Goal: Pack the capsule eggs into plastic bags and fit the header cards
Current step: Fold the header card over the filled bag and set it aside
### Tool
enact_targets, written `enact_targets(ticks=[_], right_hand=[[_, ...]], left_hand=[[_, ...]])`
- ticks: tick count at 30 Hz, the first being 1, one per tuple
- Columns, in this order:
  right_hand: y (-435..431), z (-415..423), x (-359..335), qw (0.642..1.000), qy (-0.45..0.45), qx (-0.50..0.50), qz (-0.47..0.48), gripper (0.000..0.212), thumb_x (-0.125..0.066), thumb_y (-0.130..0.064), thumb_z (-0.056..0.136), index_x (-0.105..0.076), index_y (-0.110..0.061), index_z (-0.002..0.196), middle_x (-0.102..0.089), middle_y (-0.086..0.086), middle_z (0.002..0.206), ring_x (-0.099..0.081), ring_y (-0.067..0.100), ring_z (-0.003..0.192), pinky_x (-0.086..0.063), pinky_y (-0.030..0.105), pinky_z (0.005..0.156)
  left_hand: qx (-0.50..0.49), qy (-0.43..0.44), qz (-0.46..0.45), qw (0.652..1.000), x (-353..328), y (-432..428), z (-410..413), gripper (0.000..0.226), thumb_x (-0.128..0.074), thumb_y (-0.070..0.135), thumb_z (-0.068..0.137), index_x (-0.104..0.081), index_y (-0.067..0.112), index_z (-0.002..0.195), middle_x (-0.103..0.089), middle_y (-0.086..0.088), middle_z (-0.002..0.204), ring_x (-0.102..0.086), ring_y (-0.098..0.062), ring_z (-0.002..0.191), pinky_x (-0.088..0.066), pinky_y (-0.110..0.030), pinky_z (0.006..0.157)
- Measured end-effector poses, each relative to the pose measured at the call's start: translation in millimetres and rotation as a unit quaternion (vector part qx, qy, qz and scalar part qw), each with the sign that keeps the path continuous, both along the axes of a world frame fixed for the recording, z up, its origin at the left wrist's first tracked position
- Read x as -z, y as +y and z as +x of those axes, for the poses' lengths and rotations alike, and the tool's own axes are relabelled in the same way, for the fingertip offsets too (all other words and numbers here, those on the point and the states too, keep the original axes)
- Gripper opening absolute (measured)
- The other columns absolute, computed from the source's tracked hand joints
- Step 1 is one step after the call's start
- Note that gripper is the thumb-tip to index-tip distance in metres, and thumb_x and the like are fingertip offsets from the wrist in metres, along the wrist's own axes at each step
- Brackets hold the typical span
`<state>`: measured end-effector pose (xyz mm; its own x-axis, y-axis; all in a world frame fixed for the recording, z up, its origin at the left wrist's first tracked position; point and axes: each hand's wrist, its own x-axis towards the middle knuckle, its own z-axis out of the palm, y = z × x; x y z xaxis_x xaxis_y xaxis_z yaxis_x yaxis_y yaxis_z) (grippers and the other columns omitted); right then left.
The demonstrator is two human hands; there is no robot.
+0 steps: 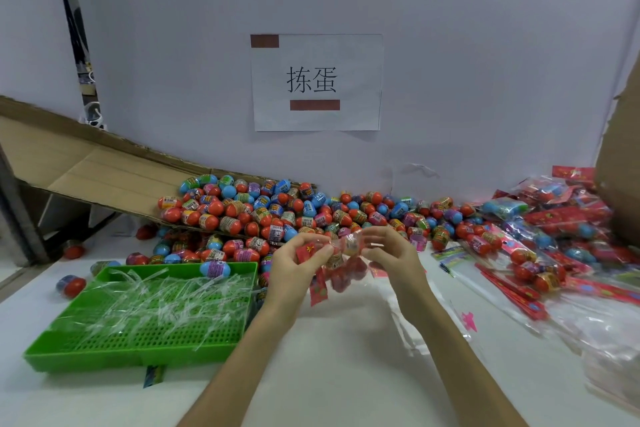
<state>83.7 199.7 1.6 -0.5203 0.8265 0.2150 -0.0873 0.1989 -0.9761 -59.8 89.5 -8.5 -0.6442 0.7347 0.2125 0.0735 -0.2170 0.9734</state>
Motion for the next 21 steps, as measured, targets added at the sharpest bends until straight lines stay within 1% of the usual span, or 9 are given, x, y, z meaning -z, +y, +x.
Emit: enact_targets(ticks=[1, 4, 5, 8, 10, 12, 15, 18, 21], right_hand=[[-1.1, 0.0, -1.7, 1.0, 0.012, -0.012, -0.004, 0.022, -0.065, -0.002, 0.094, -0.074, -0.021, 0.1, -0.075, -0.002, 0.096, -0.071, 0.015, 0.092, -0.054, 0.022, 0.072], [-3.3, -1.1, -1.3, 1.0, 0.02, -0.002, 0.001, 0.01, -0.069, -0.013, 0.096, -0.077, -0.019, 0.093, -0.076, 0.002, 0.09, -0.072, 0.019, 0.089, -0.056, 0.021, 0.069], [-3.5, -1.1, -1.0, 1.0, 0.017, 0.005, 0.002, 0.01, -0.07, -0.015, 0.095, -0.078, -0.019, 0.091, -0.076, 0.003, 0.089, -0.071, 0.019, 0.088, -0.056, 0.02, 0.068], [-2.3, 0.1, -0.1, 1.0, 0.016, -0.012, -0.015, 0.009, -0.072, -0.013, 0.093, -0.079, -0.018, 0.089, -0.076, 0.005, 0.09, -0.071, 0.023, 0.091, -0.06, 0.029, 0.076], [-3.2, 1.1, -1.5, 0.999, 0.023, -0.028, -0.037, 0.007, -0.074, -0.013, 0.091, -0.08, -0.017, 0.09, -0.076, 0.006, 0.091, -0.072, 0.024, 0.091, -0.061, 0.029, 0.077], [-5.2, 1.0, -1.8, 0.997, 0.038, -0.038, -0.057, 0.004, -0.077, -0.012, 0.089, -0.08, -0.014, 0.091, -0.077, 0.009, 0.091, -0.074, 0.023, 0.089, -0.059, 0.025, 0.074], [-6.6, 1.1, -1.7, 0.995, 0.049, -0.051, -0.068, 0.004, -0.077, -0.01, 0.088, -0.078, -0.008, 0.091, -0.075, 0.016, 0.093, -0.073, 0.026, 0.087, -0.058, 0.025, 0.075], [-6.5, 2.4, -3.1, 0.994, 0.05, -0.05, -0.079, 0.003, -0.077, -0.01, 0.088, -0.077, -0.007, 0.087, -0.074, 0.014, 0.091, -0.072, 0.024, 0.085, -0.058, 0.026, 0.072], [-7.5, 1.0, -3.5, 0.993, 0.061, -0.048, -0.086, 0.005, -0.075, -0.008, 0.089, -0.076, -0.008, 0.085, -0.073, 0.011, 0.086, -0.071, 0.022, 0.082, -0.058, 0.026, 0.071]], left_hand=[[-0.002, 0.016, 0.001, 1.0, -0.2, -0.5, 1.1, 0.013, -0.08, 0.017, 0.089, -0.078, 0.03, 0.089, -0.079, 0.004, 0.094, -0.075, -0.016, 0.09, -0.059, -0.024, 0.069], [-0.006, 0.054, -0.014, 0.998, 1.1, -0.6, 1.6, 0.013, -0.08, 0.019, 0.09, -0.078, 0.031, 0.086, -0.077, 0.005, 0.093, -0.073, -0.019, 0.095, -0.061, -0.036, 0.079], [-0.006, 0.061, -0.018, 0.998, 1.3, -0.6, 1.8, 0.013, -0.079, 0.018, 0.09, -0.078, 0.03, 0.085, -0.077, 0.004, 0.091, -0.073, -0.019, 0.094, -0.061, -0.036, 0.079], [-0.014, 0.08, -0.013, 0.997, 0.2, -1.4, 2.2, 0.013, -0.077, 0.014, 0.091, -0.078, 0.024, 0.082, -0.078, 0.002, 0.084, -0.074, -0.016, 0.086, -0.059, -0.024, 0.072], [-0.029, 0.103, -0.006, 0.994, -0.8, -1.9, 2.4, 0.014, -0.074, 0.009, 0.092, -0.077, 0.02, 0.083, -0.078, 0.005, 0.088, -0.073, -0.009, 0.087, -0.058, -0.021, 0.075], [-0.045, 0.12, 0.002, 0.992, -0.9, -1.8, 2.5, 0.016, -0.071, 0.005, 0.094, -0.076, 0.018, 0.084, -0.078, 0.006, 0.09, -0.072, -0.006, 0.088, -0.058, -0.02, 0.076], [-0.07, 0.14, 0.001, 0.988, 0.2, -1.3, 5.5, 0.014, -0.068, 0.009, 0.096, -0.071, 0.017, 0.086, -0.073, 0.003, 0.085, -0.069, -0.009, 0.082, -0.058, -0.022, 0.072], [-0.086, 0.153, 0.005, 0.984, 1.7, -0.7, 8.5, 0.015, -0.065, 0.011, 0.099, -0.069, 0.019, 0.087, -0.07, 0.004, 0.083, -0.066, -0.005, 0.079, -0.052, -0.016, 0.068], [-0.087, 0.133, 0.001, 0.987, 3.5, 0.7, 8.7, 0.014, -0.062, 0.016, 0.102, -0.068, 0.021, 0.09, -0.071, 0.002, 0.086, -0.068, -0.007, 0.079, -0.057, -0.021, 0.067]])
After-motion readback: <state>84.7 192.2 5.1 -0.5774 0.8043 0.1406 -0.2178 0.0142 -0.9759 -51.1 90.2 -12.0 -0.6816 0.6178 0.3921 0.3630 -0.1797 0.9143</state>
